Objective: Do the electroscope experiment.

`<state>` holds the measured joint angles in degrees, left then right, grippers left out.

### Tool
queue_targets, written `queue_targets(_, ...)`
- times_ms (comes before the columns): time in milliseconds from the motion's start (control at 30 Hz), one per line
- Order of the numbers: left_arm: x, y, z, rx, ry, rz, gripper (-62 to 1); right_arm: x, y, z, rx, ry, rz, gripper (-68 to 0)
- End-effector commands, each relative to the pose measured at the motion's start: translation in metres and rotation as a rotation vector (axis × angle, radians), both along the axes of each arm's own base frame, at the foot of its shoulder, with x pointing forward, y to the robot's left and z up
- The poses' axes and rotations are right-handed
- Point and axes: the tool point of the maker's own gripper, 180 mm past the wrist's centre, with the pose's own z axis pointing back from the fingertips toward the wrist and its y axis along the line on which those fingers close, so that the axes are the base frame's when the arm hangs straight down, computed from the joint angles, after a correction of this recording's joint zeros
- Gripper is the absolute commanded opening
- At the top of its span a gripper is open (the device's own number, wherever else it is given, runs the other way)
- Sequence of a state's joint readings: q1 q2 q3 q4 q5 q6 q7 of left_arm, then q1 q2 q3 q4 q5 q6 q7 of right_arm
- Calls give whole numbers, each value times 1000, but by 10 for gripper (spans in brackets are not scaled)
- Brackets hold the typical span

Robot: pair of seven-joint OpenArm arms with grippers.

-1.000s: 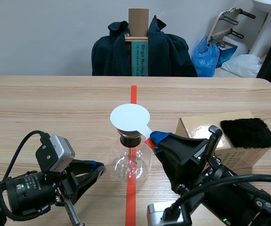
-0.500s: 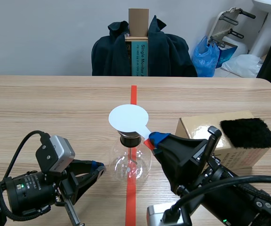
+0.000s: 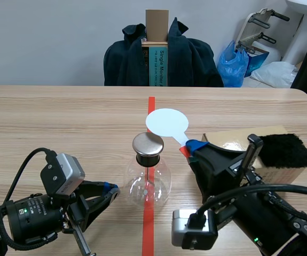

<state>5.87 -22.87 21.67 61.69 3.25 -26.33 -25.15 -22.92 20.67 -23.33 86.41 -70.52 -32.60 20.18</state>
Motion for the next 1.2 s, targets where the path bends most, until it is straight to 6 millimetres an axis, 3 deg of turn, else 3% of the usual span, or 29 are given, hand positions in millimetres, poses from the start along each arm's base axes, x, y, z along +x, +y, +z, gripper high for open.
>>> queue_targets(0, 5, -2, 9, -23, -26, 6, -582, 4, -9, 4, -5, -18, -32, -669)
queue_targets(567, 5, -2, 9, -22, -26, 6, -582, 25, -48, 5, 0, -19, -278, -669)
queue_targets(1167, 5, -2, 8, -19, -24, 6, -582, 4, -9, 4, -5, -18, -31, -669)
